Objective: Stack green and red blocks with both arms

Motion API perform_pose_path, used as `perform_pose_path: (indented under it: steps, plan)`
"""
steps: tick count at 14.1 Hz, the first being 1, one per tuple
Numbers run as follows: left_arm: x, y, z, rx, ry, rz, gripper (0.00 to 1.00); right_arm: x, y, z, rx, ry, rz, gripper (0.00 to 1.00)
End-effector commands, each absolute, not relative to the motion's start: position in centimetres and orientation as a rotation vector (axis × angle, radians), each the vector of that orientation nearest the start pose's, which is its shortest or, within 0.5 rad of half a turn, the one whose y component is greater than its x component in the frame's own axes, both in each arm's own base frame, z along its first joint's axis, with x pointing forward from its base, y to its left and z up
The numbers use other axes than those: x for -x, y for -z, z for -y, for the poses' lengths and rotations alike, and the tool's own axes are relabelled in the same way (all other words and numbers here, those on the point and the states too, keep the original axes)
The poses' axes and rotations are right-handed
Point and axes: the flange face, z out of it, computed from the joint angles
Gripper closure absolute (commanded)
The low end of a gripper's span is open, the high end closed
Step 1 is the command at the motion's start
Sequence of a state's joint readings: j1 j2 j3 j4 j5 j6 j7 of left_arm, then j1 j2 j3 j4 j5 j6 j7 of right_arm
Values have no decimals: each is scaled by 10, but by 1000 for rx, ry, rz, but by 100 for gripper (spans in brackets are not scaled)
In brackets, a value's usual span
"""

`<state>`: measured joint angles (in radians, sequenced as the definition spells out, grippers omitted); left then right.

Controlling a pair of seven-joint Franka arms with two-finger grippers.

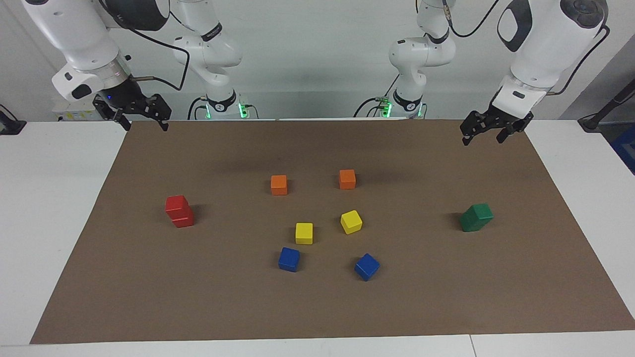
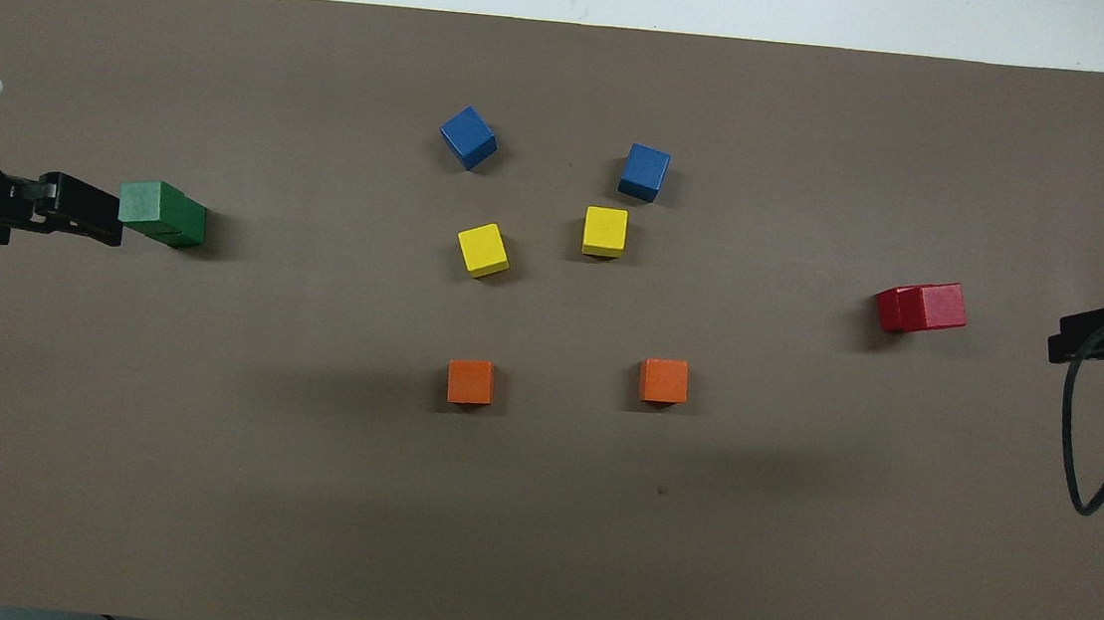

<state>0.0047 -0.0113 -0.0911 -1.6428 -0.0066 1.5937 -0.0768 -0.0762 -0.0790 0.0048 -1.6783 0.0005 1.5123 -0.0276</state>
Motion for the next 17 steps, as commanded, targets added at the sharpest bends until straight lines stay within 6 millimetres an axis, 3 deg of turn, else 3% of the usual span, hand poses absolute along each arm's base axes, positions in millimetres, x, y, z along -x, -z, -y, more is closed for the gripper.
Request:
perform_pose_path:
  steps: [1, 17]
  plan:
    - [-548, -600, 52, 3136, -62, 0, 0, -522, -614, 41, 3147, -143, -97, 0]
    - [-544, -609, 52, 3137, -38, 3, 0, -522, -614, 42, 3158, -140, -93, 0]
